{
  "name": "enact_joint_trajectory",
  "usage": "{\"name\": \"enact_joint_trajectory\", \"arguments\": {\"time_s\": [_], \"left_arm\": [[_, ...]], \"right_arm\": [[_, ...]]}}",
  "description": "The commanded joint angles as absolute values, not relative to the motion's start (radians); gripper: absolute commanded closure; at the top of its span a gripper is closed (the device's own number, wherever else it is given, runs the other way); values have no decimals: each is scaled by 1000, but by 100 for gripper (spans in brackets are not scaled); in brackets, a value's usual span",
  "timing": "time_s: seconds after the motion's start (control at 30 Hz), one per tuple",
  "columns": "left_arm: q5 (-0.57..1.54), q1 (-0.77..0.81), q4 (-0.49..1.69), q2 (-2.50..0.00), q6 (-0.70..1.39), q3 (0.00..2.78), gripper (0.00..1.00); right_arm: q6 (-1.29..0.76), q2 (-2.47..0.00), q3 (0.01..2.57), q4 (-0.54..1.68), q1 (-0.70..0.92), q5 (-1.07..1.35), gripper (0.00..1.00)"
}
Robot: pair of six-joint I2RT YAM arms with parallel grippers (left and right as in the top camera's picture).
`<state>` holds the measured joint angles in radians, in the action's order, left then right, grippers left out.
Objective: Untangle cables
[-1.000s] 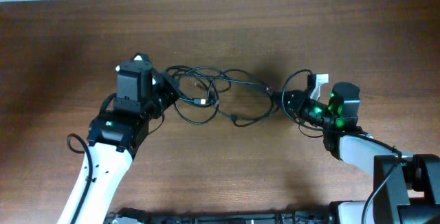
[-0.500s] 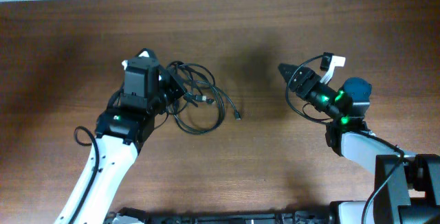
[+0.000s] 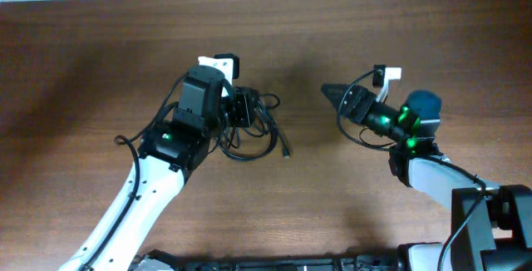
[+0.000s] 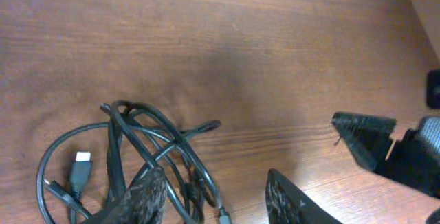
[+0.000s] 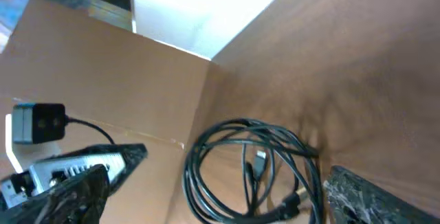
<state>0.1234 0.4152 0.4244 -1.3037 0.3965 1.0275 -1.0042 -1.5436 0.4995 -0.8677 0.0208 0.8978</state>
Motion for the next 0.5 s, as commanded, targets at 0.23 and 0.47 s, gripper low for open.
{"name": "enact_joint_trajectory", "arguments": {"time_s": [0.23,0.47], "left_arm": [[105,430,467,-1305,311,1101,18],[56,429,517,-1306,297,1126,5]], "right_arm": [[-946,-1526,545,-634,86,939,1],[-813,-1262,545,-170,184,740,1]]}}
